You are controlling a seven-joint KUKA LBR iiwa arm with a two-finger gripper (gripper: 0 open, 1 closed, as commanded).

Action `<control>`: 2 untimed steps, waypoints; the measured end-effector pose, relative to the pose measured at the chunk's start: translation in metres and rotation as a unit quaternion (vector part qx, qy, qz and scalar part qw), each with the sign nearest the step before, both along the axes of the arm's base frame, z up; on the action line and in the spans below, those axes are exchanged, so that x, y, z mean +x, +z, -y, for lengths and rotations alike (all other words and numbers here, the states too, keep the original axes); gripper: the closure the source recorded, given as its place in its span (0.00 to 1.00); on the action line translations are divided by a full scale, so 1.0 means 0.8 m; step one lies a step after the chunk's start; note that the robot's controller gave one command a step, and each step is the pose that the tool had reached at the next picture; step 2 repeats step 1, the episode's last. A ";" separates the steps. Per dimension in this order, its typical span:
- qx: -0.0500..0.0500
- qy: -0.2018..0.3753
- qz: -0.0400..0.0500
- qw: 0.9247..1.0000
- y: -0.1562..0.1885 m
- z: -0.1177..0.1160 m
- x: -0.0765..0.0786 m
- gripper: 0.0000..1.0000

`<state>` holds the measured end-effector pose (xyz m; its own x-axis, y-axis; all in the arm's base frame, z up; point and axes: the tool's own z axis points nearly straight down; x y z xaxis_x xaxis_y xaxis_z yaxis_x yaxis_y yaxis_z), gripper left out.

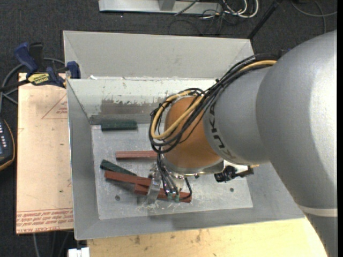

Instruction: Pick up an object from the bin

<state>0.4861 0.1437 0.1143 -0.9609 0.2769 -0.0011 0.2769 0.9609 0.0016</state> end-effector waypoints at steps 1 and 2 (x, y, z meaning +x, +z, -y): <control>0.001 0.001 0.003 1.000 0.106 -0.001 0.003 1.00; 0.001 0.001 0.003 1.000 0.106 -0.001 0.003 1.00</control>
Offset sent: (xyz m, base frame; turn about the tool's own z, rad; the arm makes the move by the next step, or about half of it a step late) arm 0.0001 -0.0001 0.0819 0.0000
